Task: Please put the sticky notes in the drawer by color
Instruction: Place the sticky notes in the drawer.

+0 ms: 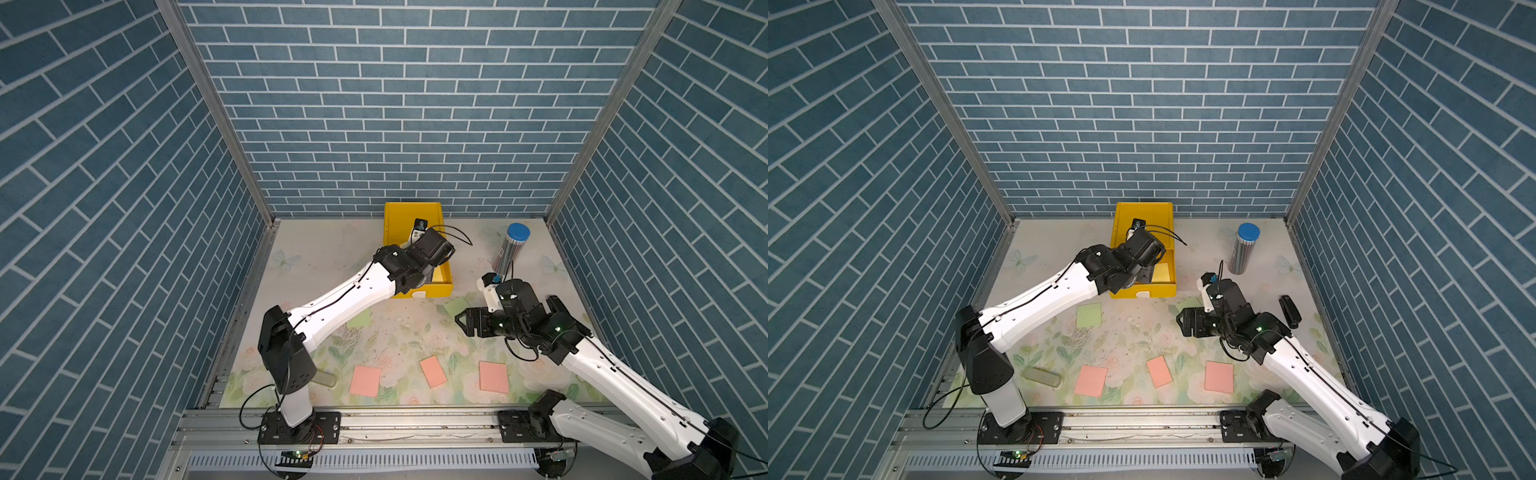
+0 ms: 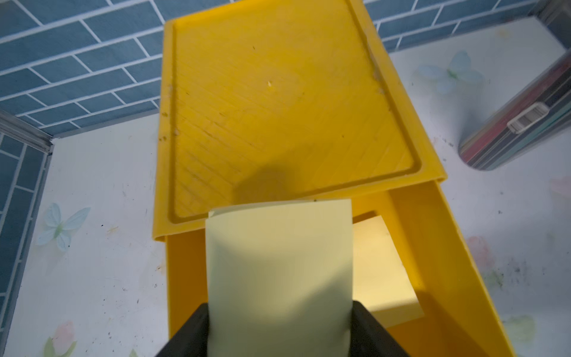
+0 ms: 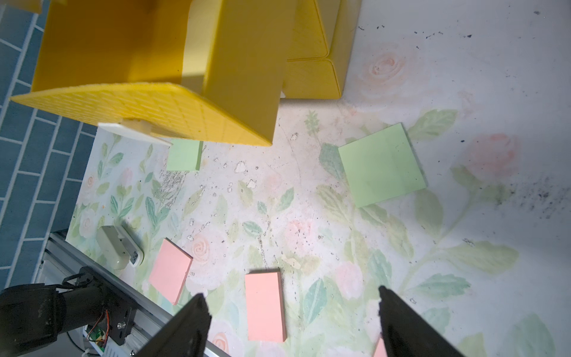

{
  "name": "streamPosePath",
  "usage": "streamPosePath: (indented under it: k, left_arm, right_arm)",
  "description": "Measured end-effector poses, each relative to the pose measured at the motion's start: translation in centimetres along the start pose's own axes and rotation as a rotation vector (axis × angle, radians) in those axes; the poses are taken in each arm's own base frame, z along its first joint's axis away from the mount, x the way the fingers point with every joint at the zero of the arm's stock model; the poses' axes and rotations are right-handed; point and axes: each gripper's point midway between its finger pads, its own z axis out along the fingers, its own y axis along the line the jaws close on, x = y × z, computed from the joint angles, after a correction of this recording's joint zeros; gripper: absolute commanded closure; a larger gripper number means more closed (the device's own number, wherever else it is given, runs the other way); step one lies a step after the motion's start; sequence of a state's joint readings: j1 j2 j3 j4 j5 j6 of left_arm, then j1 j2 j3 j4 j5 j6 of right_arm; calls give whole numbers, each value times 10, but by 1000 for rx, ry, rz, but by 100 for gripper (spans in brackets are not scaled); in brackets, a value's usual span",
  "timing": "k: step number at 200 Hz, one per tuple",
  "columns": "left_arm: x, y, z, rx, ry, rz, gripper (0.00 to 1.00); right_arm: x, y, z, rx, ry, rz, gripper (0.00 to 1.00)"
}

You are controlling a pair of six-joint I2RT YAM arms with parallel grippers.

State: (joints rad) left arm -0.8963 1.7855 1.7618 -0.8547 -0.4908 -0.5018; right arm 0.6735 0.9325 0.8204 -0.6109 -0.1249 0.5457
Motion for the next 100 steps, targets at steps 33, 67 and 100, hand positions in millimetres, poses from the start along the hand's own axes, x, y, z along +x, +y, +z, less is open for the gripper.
streamPosePath:
  k: [33,67,100]
  left_arm:
    - [8,-5,12,7,35,28,28]
    - [13,-5,21,-3,57,39,22]
    - [13,-3,24,-7,60,37,18]
  right_arm:
    - [-2,1,0,-5,-9,-2,12]
    - [-4,3,1,-12,-15,-3,13]
    - [-6,5,5,-21,-14,-3,13]
